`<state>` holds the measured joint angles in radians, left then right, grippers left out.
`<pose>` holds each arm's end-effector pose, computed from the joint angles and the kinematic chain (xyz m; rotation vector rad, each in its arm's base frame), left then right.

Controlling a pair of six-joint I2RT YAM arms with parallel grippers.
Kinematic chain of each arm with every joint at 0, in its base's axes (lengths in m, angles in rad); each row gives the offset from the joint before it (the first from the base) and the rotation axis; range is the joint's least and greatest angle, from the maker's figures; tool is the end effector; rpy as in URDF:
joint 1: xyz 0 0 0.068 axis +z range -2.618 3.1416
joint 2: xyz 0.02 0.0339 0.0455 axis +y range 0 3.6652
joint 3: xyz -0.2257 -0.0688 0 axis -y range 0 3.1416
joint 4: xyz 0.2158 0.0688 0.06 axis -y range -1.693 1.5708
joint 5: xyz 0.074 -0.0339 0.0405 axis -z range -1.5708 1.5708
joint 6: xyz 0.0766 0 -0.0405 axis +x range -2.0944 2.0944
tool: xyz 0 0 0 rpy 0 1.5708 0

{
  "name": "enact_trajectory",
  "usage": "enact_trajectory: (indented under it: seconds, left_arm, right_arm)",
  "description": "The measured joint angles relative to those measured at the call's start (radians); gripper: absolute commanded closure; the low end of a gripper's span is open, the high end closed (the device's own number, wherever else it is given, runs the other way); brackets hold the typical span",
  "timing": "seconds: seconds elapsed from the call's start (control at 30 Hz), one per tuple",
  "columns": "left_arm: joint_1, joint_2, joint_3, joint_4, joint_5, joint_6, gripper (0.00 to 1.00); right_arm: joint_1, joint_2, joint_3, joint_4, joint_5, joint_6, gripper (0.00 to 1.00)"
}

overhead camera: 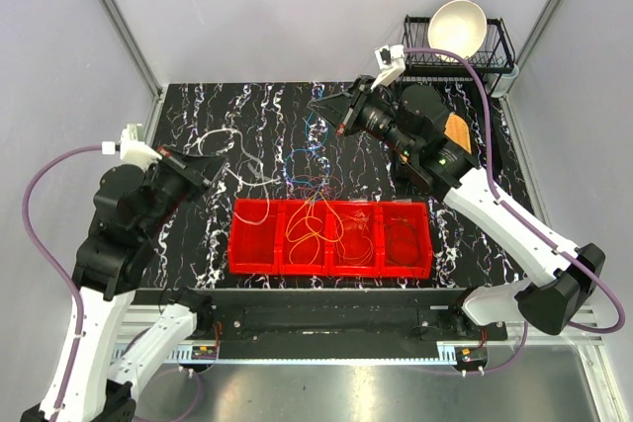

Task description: Untangle the cables

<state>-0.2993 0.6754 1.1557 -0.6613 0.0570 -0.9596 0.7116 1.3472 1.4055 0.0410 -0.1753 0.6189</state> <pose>0.1473 -0.0500 0.3804 -0.5591 1.7674 -0.9522 0.2416 0.2260 0.4209 -0.2273 1.5772 1.1910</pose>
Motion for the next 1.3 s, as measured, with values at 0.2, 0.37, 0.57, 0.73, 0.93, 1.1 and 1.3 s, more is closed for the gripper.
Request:
enact_trajectory:
  seconds: [0.2,0.37,0.57,0.73,0.93,1.1,1.3]
  left_arm:
    - [0.000,-0.089,-0.135,0.000,0.001,-0.034,1.00]
    - [0.000,-0.107,-0.295,0.003,0.000,-0.046,1.00]
    - [0.000,-0.113,-0.430,0.000,-0.009,-0.045,1.00]
    - [0.000,-0.105,-0.436,-0.034,-0.055,0.000,1.00]
    - [0.000,-0.048,-0.425,-0.105,-0.137,0.063,1.00]
    - [0.000,-0.026,-0.431,-0.131,-0.186,0.091,1.00]
    - [-0.036,0.062,-0.500,-0.055,-0.178,0.111,1.00]
  right_arm:
    - [0.000,0.000,-0.002,0.001,0.007,0.000,1.00]
    - [0.000,0.000,-0.016,0.000,0.009,0.000,1.00]
    - [0.001,0.000,-0.032,0.000,0.009,0.004,1.00]
    - [0.004,0.000,-0.034,0.000,0.009,0.005,1.00]
    - [0.009,-0.001,-0.035,0.000,0.010,0.007,1.00]
    - [0.010,-0.001,-0.040,0.000,0.010,0.008,1.00]
    - [0.011,-0.001,-0.045,0.000,0.021,0.008,1.00]
